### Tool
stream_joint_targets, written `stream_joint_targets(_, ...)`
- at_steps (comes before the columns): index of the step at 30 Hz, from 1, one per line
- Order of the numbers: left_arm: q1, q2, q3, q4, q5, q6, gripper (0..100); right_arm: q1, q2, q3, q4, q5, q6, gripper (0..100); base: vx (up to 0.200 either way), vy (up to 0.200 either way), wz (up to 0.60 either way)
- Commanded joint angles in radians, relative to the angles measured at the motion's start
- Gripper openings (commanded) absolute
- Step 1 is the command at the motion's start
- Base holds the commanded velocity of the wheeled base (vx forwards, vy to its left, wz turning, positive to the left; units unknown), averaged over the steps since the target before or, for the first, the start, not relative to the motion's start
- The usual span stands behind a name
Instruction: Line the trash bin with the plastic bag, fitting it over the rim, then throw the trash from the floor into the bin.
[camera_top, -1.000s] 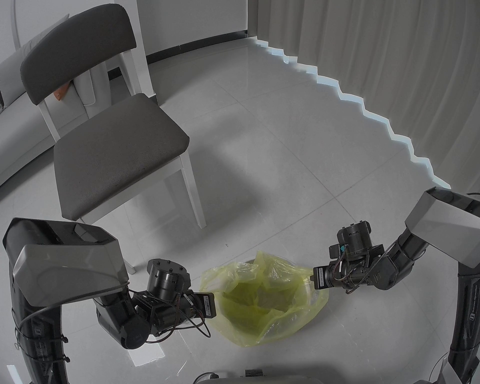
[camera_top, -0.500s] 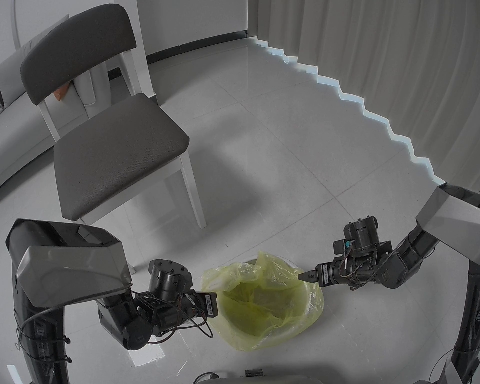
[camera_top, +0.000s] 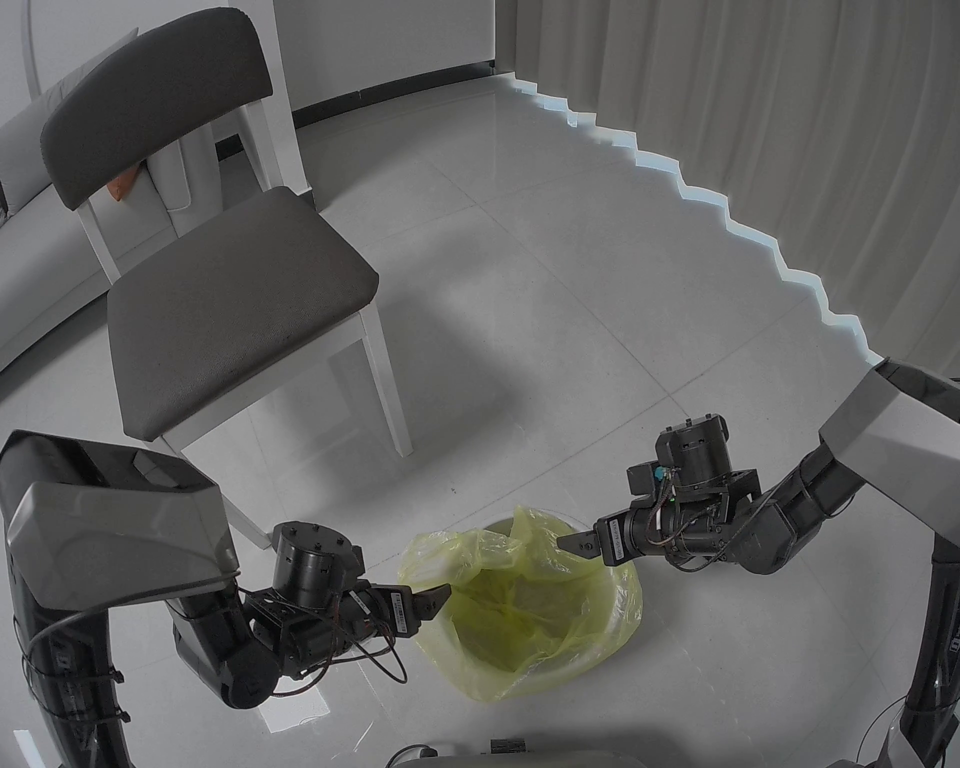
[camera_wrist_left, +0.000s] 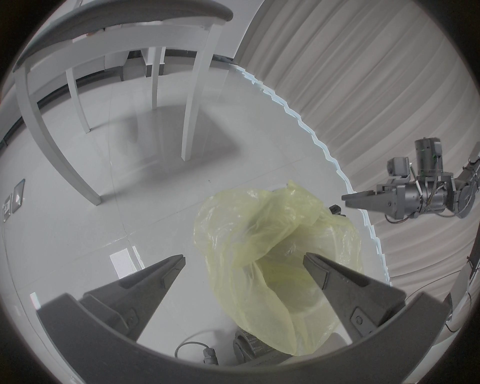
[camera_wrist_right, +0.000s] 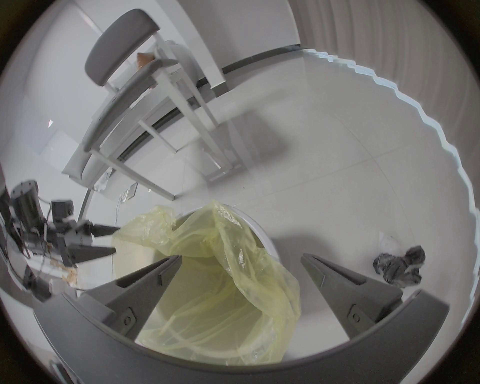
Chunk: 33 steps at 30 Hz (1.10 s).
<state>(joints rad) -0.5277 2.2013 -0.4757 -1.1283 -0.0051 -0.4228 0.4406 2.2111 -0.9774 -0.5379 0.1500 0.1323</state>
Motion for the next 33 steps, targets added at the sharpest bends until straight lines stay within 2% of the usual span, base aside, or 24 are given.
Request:
stream_joint_targets(1,0.028,-0.057,0.012,-0.016,0.002,0.025,100,0.009,0.045,-0.015,-0.008,-0.001,-0.080,100,0.000,0.000,0.00)
stream_joint_targets(7,0.038,-0.074,-0.055,-0.008,0.002,0.122,100,0.007,0.053,-0.006,-0.028,-0.018,-0.264,100,0.000,0.000,0.00)
stream_joint_targets(15,0.026,-0.081,-0.032,-0.019,0.004,0.125,100,0.016,0.145,-0.017,-0.165,-0.076,-0.477,100,0.000,0.000,0.00)
stream_joint_targets(18,0.029,-0.095,-0.026,-0.019,0.002,0.127,100,0.023,0.160,-0.032,-0.162,-0.092,-0.508,100,0.000,0.000,0.00)
stream_joint_targets(26,0.032,-0.104,-0.027,-0.019,0.002,0.128,100,0.041,0.162,-0.044,-0.162,-0.099,-0.519,100,0.000,0.000,0.00)
stream_joint_targets(27,0.032,-0.104,-0.026,-0.019,0.002,0.127,100,0.041,0.162,-0.044,-0.159,-0.101,-0.519,0,0.000,0.000,0.00)
stream_joint_targets(33,0.031,-0.106,-0.018,-0.021,0.002,0.127,100,0.036,0.159,-0.030,-0.155,-0.102,-0.519,0,0.000,0.000,0.00)
